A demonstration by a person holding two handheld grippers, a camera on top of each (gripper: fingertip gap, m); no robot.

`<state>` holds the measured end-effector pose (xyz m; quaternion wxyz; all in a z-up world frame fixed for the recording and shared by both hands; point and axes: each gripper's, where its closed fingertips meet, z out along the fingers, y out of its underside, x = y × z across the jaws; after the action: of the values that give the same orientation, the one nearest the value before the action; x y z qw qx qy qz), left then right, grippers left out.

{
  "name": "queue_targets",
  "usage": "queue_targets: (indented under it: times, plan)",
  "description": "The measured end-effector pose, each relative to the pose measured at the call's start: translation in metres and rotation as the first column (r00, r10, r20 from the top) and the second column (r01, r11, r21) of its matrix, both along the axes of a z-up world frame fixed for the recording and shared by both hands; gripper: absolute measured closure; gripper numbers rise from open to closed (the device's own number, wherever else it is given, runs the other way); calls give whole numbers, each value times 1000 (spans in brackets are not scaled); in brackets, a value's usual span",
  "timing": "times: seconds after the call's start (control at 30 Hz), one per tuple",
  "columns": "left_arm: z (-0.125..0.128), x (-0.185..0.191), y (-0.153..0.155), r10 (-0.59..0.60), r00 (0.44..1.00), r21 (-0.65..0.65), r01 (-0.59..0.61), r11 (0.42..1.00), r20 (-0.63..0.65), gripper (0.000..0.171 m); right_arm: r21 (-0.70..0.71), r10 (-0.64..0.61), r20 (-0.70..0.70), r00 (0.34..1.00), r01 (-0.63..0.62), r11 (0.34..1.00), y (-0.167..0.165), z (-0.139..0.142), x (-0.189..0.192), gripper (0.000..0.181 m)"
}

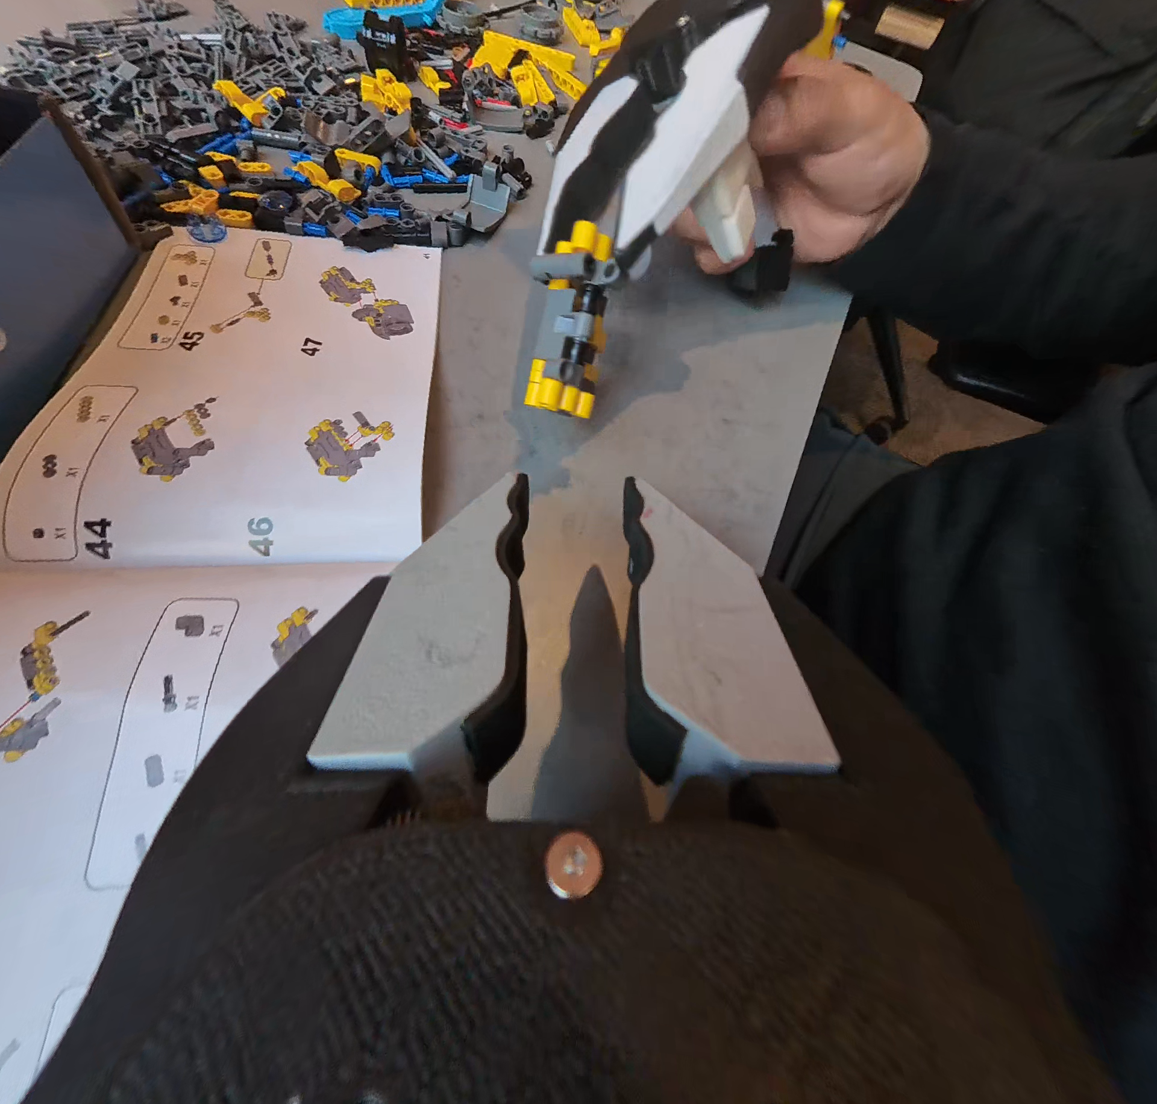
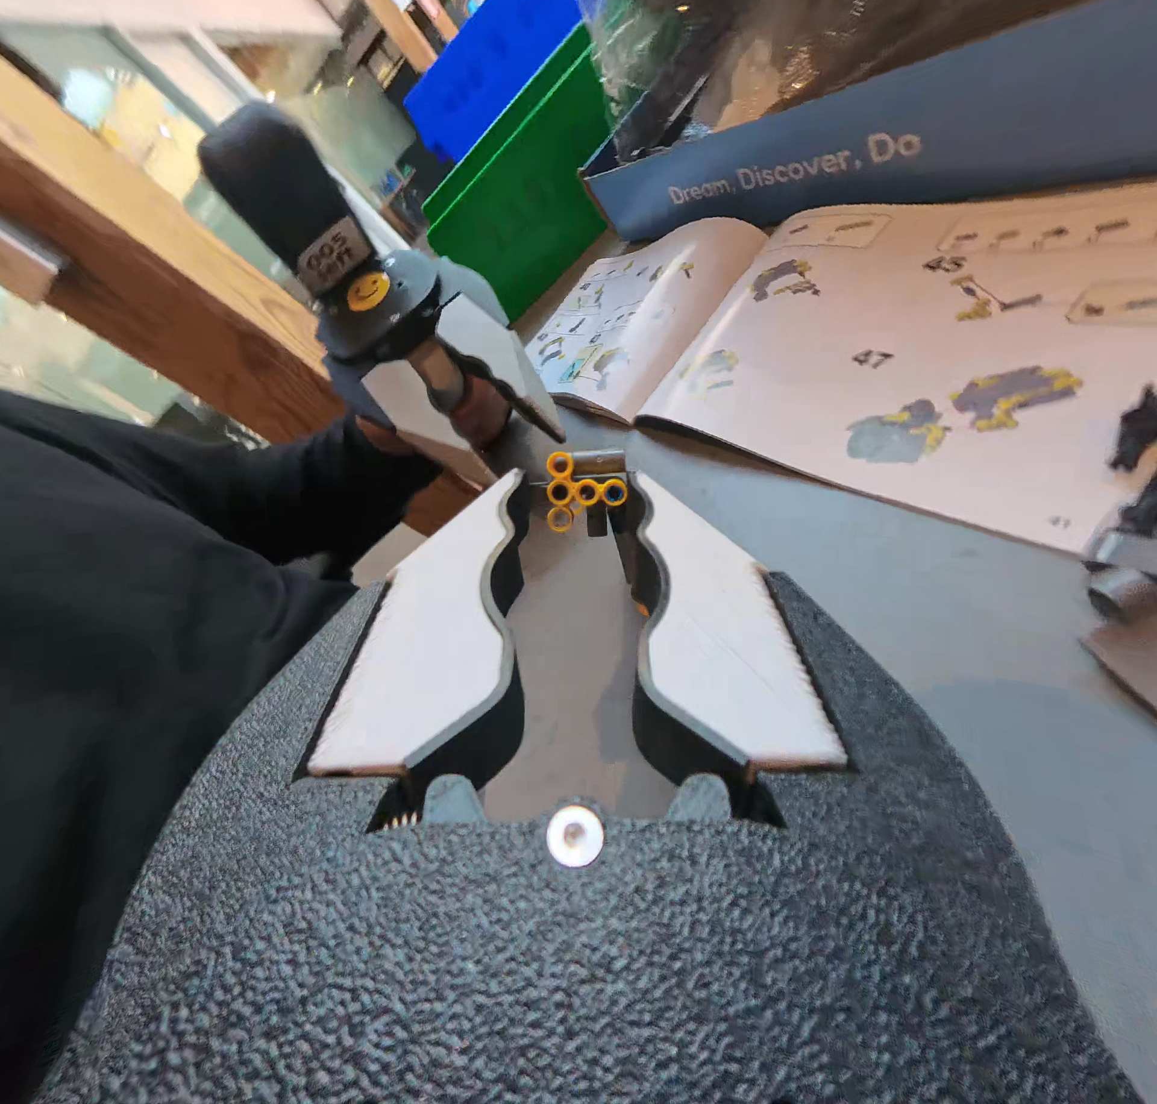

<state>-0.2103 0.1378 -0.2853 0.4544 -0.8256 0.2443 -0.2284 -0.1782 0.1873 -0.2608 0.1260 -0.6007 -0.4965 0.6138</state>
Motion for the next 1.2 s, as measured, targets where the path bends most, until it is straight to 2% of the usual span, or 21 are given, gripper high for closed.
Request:
queue_targets:
  times: [0.17,0.3,0.37,0.43,0.53,0.6,0.7,0.8,0.87,0.93,1.07,1.13,1.2]
  plan:
    - [-6,12,7,-16,999,-9,16,1000,-51,140,-149,-38,8,999,38,988,6,2,2,153]
    - [-5,15,7,-13,1000,-15,13,1000,-26,138,-149,-37,-36,999,31,988,1,11,7,153]
    - [-1,19,4,-23,1000,-13,23,1000,13,136,-77,0,-103,995,-8,997,-11,21,11,152]
    - [1,26,1,-49,998,-18,50,999,45,129,68,61,-148,987,-52,996,-32,24,17,153]
    - [-7,40,-9,-136,991,-43,136,990,-13,125,328,100,-215,971,-24,944,-59,26,26,153]
    - [-10,56,-20,-235,970,-26,233,972,-66,139,450,125,-233,964,-7,893,-72,24,35,154]
    - [-15,74,-28,-314,937,0,318,948,-156,131,543,139,-238,961,13,840,-83,20,46,155]
    - [-17,87,-29,-351,918,14,359,933,-186,119,603,111,-235,966,56,796,-81,17,49,159]
    - [-21,89,-25,-345,919,-13,349,937,-192,121,604,96,-224,970,61,794,-77,15,47,159]
    - [-27,85,-16,-309,929,-59,303,951,-205,146,590,94,-209,973,49,806,-73,13,43,159]
    - [-26,75,-4,-235,949,-52,230,972,-208,147,638,82,-202,976,68,767,-63,10,40,160]
    - [-27,60,3,-147,947,-10,150,989,-285,147,664,46,-161,986,74,744,-54,3,41,155]
    - [-31,34,12,-17,902,31,33,999,-432,147,667,20,-119,993,65,742,-51,-3,46,151]
